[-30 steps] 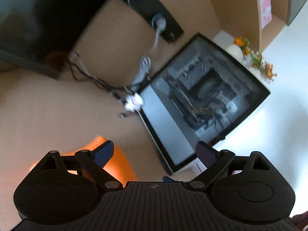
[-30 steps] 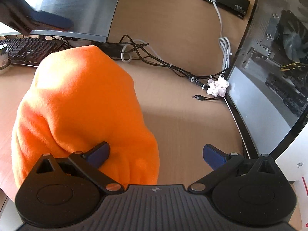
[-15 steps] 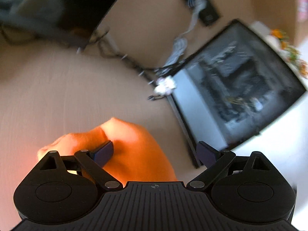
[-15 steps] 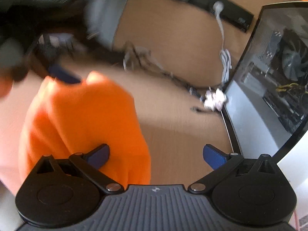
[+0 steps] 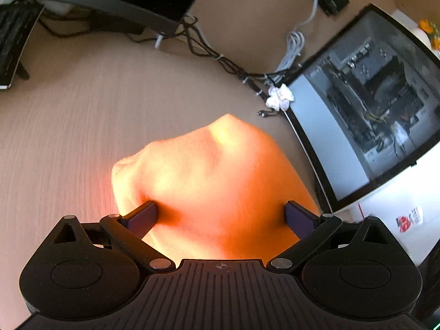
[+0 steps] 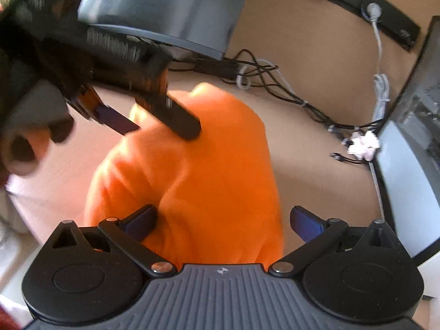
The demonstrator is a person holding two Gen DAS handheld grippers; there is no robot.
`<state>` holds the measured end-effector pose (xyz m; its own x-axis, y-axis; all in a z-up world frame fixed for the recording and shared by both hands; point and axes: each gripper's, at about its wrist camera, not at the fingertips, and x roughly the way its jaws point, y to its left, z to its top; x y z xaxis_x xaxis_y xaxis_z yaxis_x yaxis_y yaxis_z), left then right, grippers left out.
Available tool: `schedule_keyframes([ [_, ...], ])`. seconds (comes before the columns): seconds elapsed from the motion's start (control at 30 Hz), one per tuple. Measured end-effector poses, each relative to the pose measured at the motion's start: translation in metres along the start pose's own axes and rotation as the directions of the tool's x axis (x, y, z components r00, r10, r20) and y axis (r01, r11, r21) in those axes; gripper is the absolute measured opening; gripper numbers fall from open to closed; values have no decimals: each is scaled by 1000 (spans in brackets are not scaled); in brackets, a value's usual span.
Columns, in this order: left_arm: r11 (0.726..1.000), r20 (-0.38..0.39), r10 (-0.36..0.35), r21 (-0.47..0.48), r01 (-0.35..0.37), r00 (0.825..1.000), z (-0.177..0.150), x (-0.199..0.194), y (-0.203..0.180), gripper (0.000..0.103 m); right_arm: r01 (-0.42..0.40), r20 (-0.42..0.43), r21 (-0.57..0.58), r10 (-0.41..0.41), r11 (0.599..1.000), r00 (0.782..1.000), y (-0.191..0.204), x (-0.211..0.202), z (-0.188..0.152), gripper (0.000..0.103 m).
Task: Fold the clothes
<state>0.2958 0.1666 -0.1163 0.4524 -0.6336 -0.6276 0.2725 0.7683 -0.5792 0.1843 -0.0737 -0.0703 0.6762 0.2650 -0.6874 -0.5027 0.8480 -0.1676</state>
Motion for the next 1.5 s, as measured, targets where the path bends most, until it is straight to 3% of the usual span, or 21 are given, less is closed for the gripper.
schedule_keyframes([
  [0.13, 1000, -3, 0, 24, 0, 1000, 0, -1, -2, 101, -51, 75, 158, 39, 986, 996, -41, -24, 18, 103],
  [0.2, 999, -5, 0, 36, 0, 1000, 0, -2, -3, 101, 70, 76, 208, -88, 976, 993, -54, -18, 17, 103],
  [0.27, 999, -6, 0, 48, 0, 1000, 0, -2, -4, 101, 197, -25, 202, -196, 959, 980, -57, 8, 7, 103],
  [0.33, 998, -8, 1, 60, 0, 1000, 0, -3, -4, 101, 254, -125, 135, -238, 958, 963, -51, 36, -13, 103],
  [0.37, 997, -5, 2, 71, -2, 1000, 0, -3, -7, 101, 271, -129, 114, -257, 956, 958, -48, 43, -22, 103],
  [0.47, 992, 21, 69, 107, -71, 997, -1, 3, -24, 101, 214, -93, 133, -202, 968, 975, -60, 39, -33, 103],
  [0.6, 979, 83, 172, 99, -180, 981, -7, -6, -49, 101, 29, -42, 208, -20, 978, 999, -93, 22, -16, 103],
  [0.7, 966, 133, 235, 80, -247, 963, -23, -24, -61, 101, -94, 84, 227, 77, 969, 993, -110, 19, 5, 103],
  [0.8, 969, 132, 244, 7, -247, 961, -52, -36, -70, 101, -199, 172, 185, 168, 963, 971, -108, 31, 31, 103],
  [0.9, 962, 94, 274, -33, -272, 957, -80, -32, -78, 101, -149, 145, 46, 141, 988, 979, -84, 62, 52, 103],
  [0.97, 942, 69, 335, -22, -335, 940, -90, -22, -81, 101, -82, 88, -53, 87, 995, 992, -66, 90, 54, 103],
  [1.07, 924, 51, 381, -6, -382, 923, -97, -10, -84, 101, -136, 59, -15, 136, 991, 989, -69, 106, 57, 103],
  [1.17, 936, 73, 350, 24, -352, 934, -98, -23, -96, 101, -172, 100, 29, 169, 985, 981, -83, 76, 56, 103],
  [1.23, 944, 110, 323, 36, -328, 940, -99, -40, -102, 101, -230, 146, 38, 222, 973, 964, -94, 46, 47, 103],
  [1.33, 961, 203, 276, -38, -275, 939, -103, -65, -99, 101, -274, 168, 51, 262, 960, 950, -102, 11, 18, 103],
  [1.43, 967, 283, 231, -175, -187, 931, -95, -73, -81, 101, -248, 125, -46, 251, 968, 960, -89, 2, -19, 103],
  [1.5, 962, 310, 248, -186, -198, 918, -79, -64, -80, 101, -186, 75, -119, 195, 975, 978, -72, 14, -40, 103],
])
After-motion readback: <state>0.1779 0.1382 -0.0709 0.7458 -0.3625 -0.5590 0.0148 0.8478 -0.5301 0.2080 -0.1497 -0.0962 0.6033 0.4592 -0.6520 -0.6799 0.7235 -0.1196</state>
